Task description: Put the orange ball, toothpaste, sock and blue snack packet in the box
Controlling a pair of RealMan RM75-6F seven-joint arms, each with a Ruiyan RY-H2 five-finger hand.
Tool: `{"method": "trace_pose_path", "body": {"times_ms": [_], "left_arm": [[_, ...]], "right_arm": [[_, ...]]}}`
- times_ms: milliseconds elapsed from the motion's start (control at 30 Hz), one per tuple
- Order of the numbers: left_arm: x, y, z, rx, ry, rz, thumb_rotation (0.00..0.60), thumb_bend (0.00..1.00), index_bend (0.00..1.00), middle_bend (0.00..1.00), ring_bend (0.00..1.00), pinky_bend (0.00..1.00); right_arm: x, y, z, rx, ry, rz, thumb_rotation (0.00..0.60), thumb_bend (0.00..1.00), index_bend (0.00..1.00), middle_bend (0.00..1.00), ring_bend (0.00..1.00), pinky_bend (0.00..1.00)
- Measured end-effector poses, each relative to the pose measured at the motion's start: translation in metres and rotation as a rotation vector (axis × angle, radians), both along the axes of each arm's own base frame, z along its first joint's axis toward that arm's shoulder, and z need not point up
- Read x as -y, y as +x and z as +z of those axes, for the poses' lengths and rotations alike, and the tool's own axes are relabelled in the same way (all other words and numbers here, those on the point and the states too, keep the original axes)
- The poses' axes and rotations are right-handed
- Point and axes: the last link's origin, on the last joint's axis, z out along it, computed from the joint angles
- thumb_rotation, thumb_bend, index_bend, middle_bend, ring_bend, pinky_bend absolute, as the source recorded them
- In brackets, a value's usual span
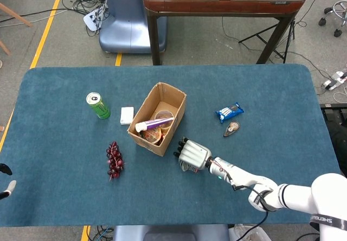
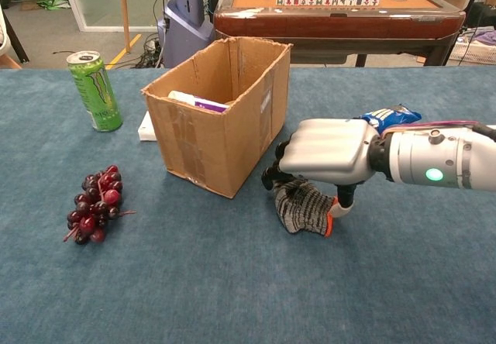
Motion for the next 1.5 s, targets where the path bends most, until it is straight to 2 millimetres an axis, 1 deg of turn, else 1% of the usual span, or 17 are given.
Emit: {"method": "trace_pose_path", "body": {"times_ms": [400, 500, 633, 767, 867, 967, 1167, 1367, 1500], "left_arm": [[0.0, 0.0, 0.0, 0.001, -0.001, 0.0, 0.6, 0.26, 0.51, 0.46, 0.41, 0.61], [0.0, 0.0, 0.0, 0.002, 0.0, 0.0, 0.6, 0.26, 0.51, 0.46, 0.41, 0.61], [0.0, 0.0, 0.0, 0.002, 0.0, 0.001, 0.6, 0.26, 0.51, 0.46, 0.42, 0.61], [0.0, 0.0, 0.0, 0.005, 0.003, 0.0, 0.6, 0.26, 0.51, 0.46, 0.42, 0.61], [0.0, 0.0, 0.0, 0.008, 0.005, 0.0, 0.6, 0.26, 0.51, 0.46, 0.42, 0.61], [0.0, 0.0, 0.0, 0.009, 0.005, 0.0, 0.6, 0.26, 0.51, 0.46, 0.41, 0.61], [-0.001, -0.001, 0.0, 0.007, 0.003, 0.001, 0.6, 0.26, 0.51, 0.46, 0.42, 0.61], [-0.002, 0.0, -0.002, 0.001, -0.006, -0.001, 0.6, 0.26, 0.51, 0.46, 0.42, 0.61], [-0.002, 0.0, -0.004, 0.0, -0.01, -0.005, 0.6, 0.26, 0.51, 0.46, 0.41, 0.61]], "right_arm": [[0.001, -0.002, 0.0, -0.009, -0.005, -0.032, 0.6, 0.0, 0.41, 0.5, 0.37, 0.5], [0.001, -0.002, 0.001, -0.002, -0.009, -0.036, 0.6, 0.05, 0.45, 0.54, 0.41, 0.53], [0.001, -0.003, 0.001, 0.002, -0.012, -0.043, 0.6, 0.12, 0.53, 0.62, 0.49, 0.59], [0.001, -0.003, 0.001, 0.012, -0.016, -0.048, 0.6, 0.21, 0.6, 0.69, 0.57, 0.65], [0.001, -0.002, 0.002, 0.028, -0.023, -0.05, 0.6, 0.26, 0.64, 0.73, 0.61, 0.7], [0.0, -0.001, 0.006, 0.051, -0.031, -0.052, 0.6, 0.29, 0.67, 0.75, 0.64, 0.72], [-0.005, 0.005, 0.025, 0.121, -0.054, -0.045, 0.6, 0.3, 0.67, 0.76, 0.64, 0.72], [-0.011, 0.022, 0.06, 0.242, -0.102, -0.022, 0.6, 0.3, 0.67, 0.76, 0.64, 0.72], [-0.01, 0.04, 0.088, 0.343, -0.16, -0.004, 0.6, 0.3, 0.67, 0.76, 0.64, 0.72]]}}
